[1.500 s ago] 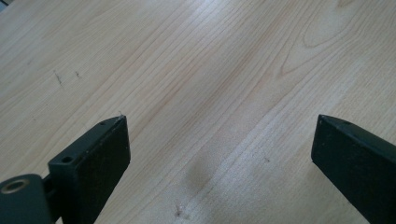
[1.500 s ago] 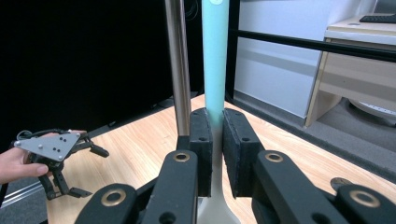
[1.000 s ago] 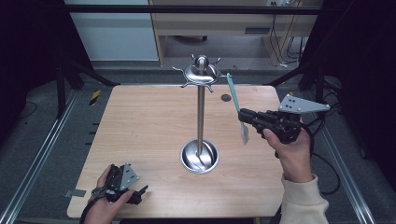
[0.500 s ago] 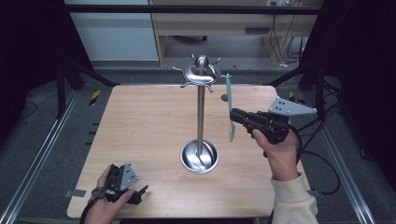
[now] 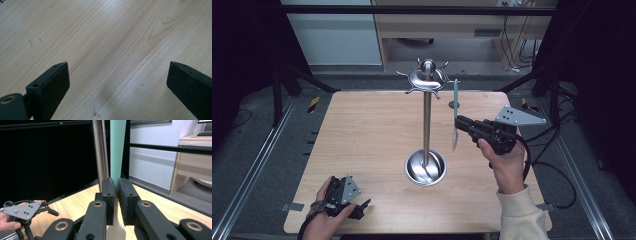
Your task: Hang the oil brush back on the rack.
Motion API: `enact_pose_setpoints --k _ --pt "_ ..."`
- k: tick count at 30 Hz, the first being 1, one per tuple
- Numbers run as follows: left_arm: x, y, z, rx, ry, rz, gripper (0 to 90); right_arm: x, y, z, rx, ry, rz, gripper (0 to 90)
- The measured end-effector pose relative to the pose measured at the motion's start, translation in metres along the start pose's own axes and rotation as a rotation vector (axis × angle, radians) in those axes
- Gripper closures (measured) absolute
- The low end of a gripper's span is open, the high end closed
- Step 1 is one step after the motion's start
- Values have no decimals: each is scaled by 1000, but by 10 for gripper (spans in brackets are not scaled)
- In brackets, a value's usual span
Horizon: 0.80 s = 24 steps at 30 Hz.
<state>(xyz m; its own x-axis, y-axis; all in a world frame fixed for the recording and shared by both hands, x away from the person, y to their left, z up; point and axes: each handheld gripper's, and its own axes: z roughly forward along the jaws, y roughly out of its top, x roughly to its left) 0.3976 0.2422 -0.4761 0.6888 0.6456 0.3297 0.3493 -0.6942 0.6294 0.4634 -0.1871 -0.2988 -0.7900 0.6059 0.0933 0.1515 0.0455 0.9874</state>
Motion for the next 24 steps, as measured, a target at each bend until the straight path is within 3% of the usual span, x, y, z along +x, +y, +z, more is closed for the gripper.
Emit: enact_pose_setpoints --k 1,10,15,17,24 --pt "0 0 0 0 0 0 40 0 0 0 -1 1 -6 900" --pt "0 0 0 0 0 -1 40 2 -3 5 13 -5 -16 900" --pt "0 0 0 -1 0 -1 40 1 1 -1 14 -35 -19 900" --pt "0 0 0 -1 0 0 40 2 7 -9 24 -99 -48 900" --pt "0 0 0 -2 1 0 41 1 14 -20 51 -181 -73 876"
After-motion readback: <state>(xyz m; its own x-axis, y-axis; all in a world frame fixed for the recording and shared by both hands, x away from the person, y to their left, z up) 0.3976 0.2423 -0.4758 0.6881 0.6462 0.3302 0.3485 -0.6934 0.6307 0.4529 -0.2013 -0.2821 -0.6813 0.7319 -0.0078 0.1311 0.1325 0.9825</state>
